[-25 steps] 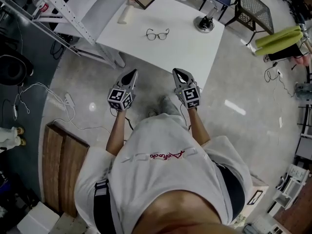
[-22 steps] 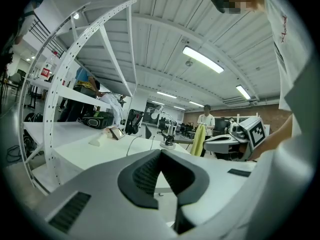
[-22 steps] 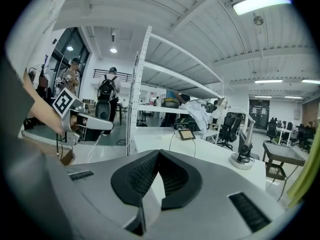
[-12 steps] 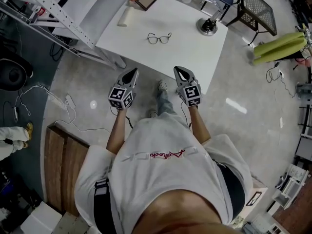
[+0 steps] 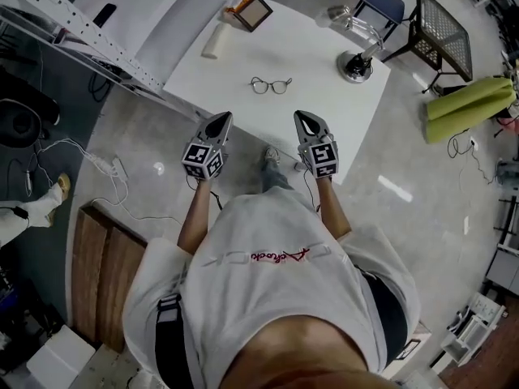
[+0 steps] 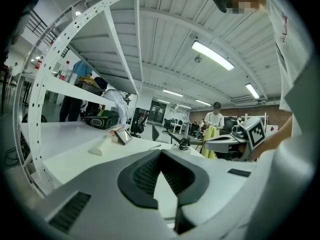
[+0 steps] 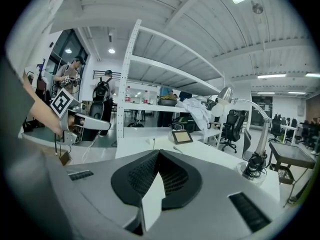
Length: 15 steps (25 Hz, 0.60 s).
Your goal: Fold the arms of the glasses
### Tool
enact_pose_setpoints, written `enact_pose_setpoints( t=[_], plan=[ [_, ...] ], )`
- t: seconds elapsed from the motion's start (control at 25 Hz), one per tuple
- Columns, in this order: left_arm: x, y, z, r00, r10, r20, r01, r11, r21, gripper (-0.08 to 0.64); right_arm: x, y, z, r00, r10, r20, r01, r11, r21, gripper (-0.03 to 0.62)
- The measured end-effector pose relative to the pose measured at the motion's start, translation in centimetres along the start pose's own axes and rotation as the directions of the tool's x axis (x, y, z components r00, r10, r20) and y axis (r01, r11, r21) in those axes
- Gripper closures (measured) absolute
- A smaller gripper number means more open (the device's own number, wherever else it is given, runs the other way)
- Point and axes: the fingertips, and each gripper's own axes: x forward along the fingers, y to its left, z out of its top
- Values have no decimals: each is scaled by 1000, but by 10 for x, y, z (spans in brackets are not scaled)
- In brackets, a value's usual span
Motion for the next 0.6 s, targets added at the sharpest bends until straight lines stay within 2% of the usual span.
enact_pose_setpoints(
  t=[0.32,0.6],
  plan=[
    [54,31,33,999,47,7,-47,999,12,535,47,-58,21,999,25,29,-25,1000,10,570],
    [93,46,39,997,69,-15,-69,998,13,535,78,-98,21,999,36,33,-37,999,30,570]
  ],
)
